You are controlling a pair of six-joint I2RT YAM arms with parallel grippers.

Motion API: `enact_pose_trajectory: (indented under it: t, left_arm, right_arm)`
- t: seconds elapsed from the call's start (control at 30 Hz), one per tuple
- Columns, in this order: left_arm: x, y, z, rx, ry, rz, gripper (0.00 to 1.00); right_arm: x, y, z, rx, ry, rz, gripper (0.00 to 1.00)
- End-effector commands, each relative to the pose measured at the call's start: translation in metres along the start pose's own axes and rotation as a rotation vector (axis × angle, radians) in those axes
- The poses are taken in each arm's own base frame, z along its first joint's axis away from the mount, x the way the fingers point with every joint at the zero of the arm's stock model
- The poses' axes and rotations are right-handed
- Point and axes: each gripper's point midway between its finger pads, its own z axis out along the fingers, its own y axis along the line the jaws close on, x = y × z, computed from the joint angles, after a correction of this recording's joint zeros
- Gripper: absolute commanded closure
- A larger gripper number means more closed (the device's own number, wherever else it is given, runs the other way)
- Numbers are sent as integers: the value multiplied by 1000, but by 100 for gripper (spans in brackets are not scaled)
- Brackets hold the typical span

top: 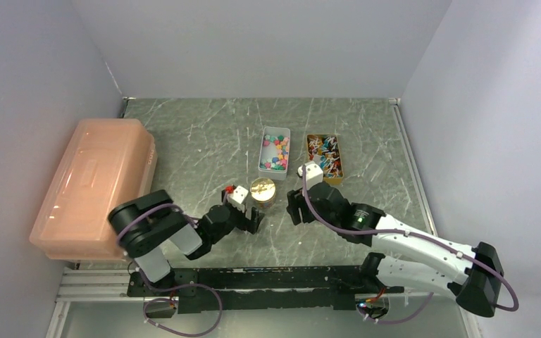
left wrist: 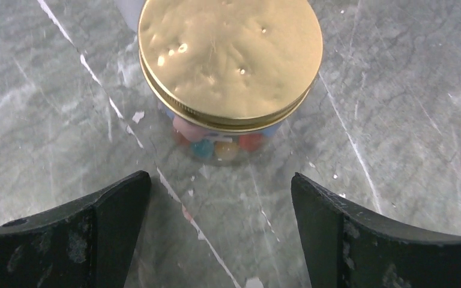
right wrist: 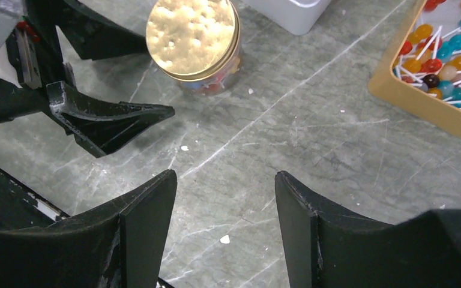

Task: Pack the candies
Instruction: Move the packing bottle to the center of the board.

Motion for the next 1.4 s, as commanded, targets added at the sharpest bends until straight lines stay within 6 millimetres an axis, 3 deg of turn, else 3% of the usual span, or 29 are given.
enact_pose_trajectory:
  t: [0.0, 0.13, 0.37, 1.0, 1.2, 1.3, 1.37]
  left_arm:
    - [-8, -8, 6, 68, -118, 77, 6]
    - [7, -9, 18, 83, -105, 93, 6]
    - [11, -3, 38, 62, -100, 99, 6]
    - [15, -9, 66, 95, -107, 213, 10]
    - [16, -11, 65, 113, -104, 217, 21]
    - [16, -19, 60, 160, -100, 234, 36]
    - [18, -22, 57, 183, -95, 243, 40]
  right_arm:
    - [-16, 9, 4, -37, 2, 26, 35]
    - [-16, 14, 11, -59, 17, 39, 34]
    - [-10, 14, 19, -65, 35, 51, 34]
    - [6, 3, 9, -55, 59, 65, 33]
    - [10, 2, 8, -52, 69, 77, 36]
    - [10, 0, 7, -39, 70, 81, 36]
    - [11, -3, 7, -23, 80, 79, 37]
